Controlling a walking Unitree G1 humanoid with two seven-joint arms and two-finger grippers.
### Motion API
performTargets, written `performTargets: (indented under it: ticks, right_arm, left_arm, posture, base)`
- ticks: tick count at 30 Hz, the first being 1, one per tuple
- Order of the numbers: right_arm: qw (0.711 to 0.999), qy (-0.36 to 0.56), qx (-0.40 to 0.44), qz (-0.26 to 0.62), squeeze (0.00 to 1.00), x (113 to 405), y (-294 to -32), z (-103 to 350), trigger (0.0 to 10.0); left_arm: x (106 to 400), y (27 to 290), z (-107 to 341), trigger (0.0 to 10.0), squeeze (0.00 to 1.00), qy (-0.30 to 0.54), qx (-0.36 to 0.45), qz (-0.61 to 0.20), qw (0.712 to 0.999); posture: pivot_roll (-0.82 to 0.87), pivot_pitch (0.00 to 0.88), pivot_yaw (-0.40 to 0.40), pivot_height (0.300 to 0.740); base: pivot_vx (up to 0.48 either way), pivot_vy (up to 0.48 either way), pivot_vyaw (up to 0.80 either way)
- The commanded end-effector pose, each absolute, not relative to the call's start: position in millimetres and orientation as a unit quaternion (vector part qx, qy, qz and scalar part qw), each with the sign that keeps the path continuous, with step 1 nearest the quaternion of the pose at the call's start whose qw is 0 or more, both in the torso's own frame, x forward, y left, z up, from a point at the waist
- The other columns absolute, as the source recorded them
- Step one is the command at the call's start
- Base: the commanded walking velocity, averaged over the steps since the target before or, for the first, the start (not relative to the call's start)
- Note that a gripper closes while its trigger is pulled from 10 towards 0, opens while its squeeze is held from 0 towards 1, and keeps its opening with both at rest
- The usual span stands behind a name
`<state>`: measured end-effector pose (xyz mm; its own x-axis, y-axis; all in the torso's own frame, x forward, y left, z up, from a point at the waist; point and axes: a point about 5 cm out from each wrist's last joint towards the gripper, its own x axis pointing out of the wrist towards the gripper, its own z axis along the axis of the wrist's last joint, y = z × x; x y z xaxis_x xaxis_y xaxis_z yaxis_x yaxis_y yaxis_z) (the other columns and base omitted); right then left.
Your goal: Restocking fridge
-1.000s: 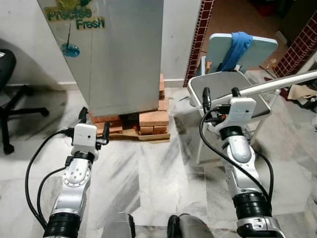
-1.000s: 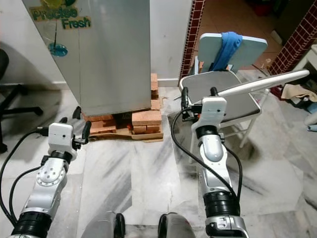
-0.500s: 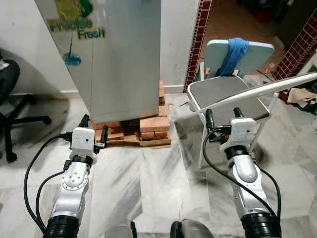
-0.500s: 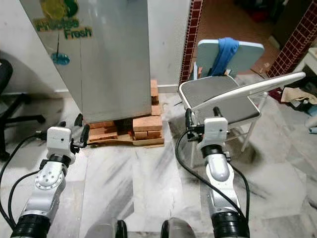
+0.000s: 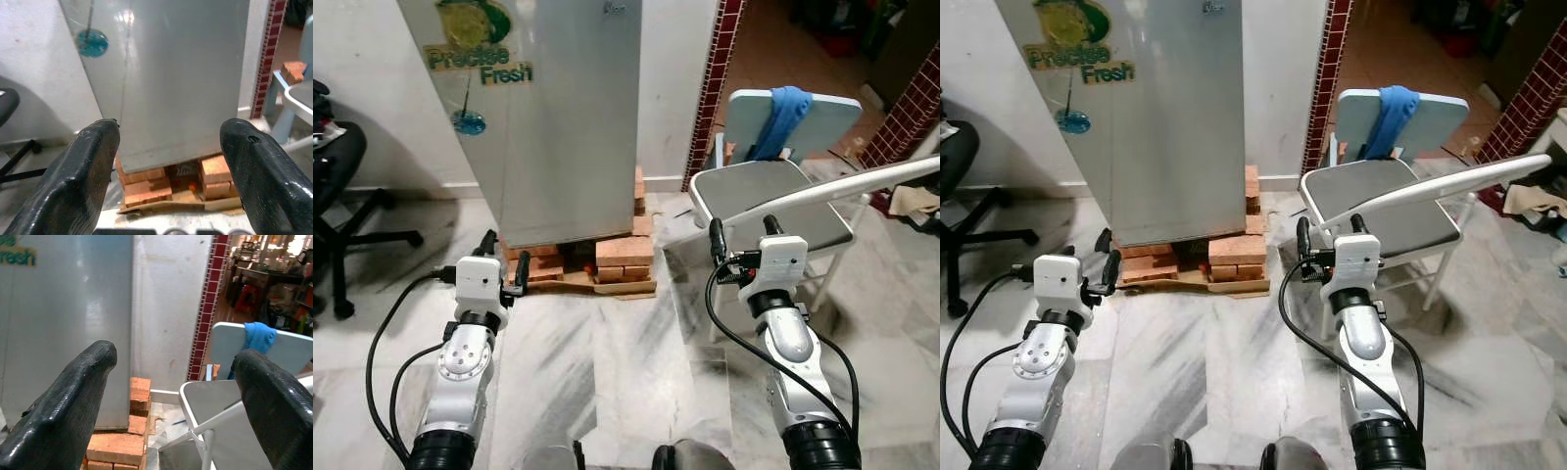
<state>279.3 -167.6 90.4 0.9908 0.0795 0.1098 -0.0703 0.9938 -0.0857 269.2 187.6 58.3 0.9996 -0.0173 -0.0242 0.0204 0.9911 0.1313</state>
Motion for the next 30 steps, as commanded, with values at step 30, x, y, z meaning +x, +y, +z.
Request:
performTargets:
  ticks: [30]
  right_arm:
    - [0.998, -0.045, -0.019, 0.028, 0.0, 269, -173, 94, 10.0]
  left_arm:
    - [249, 177, 86, 10.0, 0.0, -0.012, 0.063, 0.003, 0.998]
  posture:
    - [0.05, 0.029, 0.0, 0.74]
  base:
    - [0.0, 0.094, 0.0]
